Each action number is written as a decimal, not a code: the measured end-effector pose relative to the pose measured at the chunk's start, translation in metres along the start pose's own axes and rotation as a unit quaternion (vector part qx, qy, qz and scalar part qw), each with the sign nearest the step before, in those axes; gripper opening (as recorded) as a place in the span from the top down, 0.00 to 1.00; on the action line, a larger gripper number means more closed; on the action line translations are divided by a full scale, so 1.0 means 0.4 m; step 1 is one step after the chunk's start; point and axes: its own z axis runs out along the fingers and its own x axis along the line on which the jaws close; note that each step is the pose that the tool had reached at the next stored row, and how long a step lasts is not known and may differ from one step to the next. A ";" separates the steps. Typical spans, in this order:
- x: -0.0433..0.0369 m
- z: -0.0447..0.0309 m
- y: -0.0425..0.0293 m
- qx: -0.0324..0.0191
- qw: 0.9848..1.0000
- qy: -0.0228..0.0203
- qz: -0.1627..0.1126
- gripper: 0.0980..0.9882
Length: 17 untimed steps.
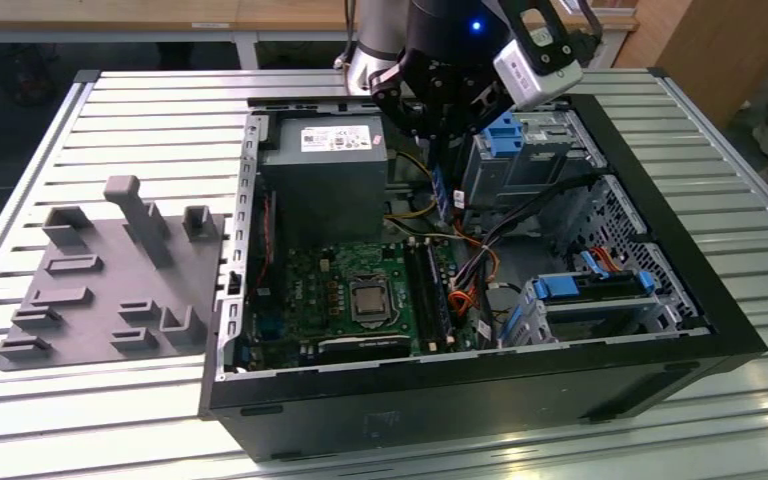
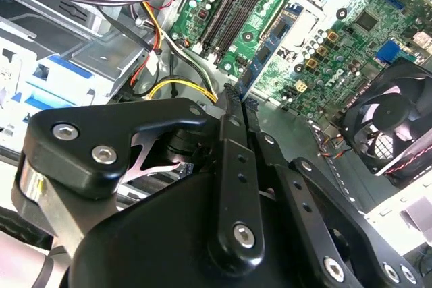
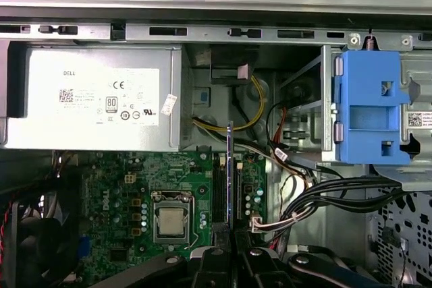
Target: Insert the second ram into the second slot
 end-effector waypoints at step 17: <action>0.000 0.010 0.000 0.000 1.000 0.000 0.001 0.96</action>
